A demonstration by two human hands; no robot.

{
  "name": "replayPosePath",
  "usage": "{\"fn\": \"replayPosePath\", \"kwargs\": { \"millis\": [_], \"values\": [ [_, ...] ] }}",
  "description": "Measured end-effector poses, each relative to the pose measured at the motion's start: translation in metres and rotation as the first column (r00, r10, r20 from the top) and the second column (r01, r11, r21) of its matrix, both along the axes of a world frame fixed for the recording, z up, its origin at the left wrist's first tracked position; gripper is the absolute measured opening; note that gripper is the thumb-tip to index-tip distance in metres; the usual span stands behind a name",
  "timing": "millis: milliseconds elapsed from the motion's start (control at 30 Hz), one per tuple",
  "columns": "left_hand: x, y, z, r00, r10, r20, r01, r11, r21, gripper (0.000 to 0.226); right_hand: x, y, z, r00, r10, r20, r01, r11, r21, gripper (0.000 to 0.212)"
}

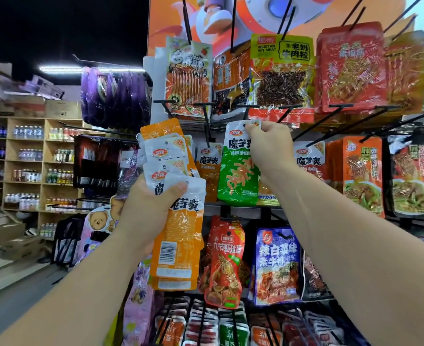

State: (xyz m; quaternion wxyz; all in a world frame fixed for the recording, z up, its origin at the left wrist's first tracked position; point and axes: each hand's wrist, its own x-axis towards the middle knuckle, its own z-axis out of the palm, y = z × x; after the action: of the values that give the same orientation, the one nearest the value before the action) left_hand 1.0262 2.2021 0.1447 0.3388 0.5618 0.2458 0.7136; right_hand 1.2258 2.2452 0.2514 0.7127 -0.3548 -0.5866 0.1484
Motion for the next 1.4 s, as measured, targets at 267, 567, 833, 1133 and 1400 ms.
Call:
{"fn": "replayPosePath", "kwargs": {
  "millis": [267, 567, 833, 1133, 1400],
  "values": [
    [-0.001, -0.001, 0.0, 1.0, 0.001, -0.006, -0.001, 1.0, -0.001, 0.03, -0.002, -0.003, 0.003, 1.0, -0.002, -0.02, 0.002, 1.0, -0.024, 0.032],
    [-0.001, 0.001, 0.0, 1.0, 0.0, -0.028, 0.001, 1.0, 0.001, 0.033, 0.009, 0.022, -0.005, 0.946, -0.254, 0.204, 0.277, 0.957, -0.092, 0.058],
    [-0.003, 0.006, -0.002, 0.999, 0.008, -0.043, -0.007, 1.0, 0.017, 0.034, 0.027, 0.012, -0.019, 0.653, -0.543, 0.528, 0.502, 0.832, 0.234, 0.033],
    [-0.002, 0.005, -0.002, 0.998, 0.026, -0.05, -0.025, 1.0, 0.019, 0.03, 0.028, 0.012, -0.043, -0.082, -0.491, 0.867, 0.502, 0.732, 0.461, 0.087],
    [-0.002, 0.005, -0.001, 0.998, 0.041, -0.048, -0.041, 0.999, 0.005, 0.027, 0.015, 0.02, -0.047, -0.122, -0.406, 0.906, 0.586, 0.707, 0.396, 0.086]
  ]
}}
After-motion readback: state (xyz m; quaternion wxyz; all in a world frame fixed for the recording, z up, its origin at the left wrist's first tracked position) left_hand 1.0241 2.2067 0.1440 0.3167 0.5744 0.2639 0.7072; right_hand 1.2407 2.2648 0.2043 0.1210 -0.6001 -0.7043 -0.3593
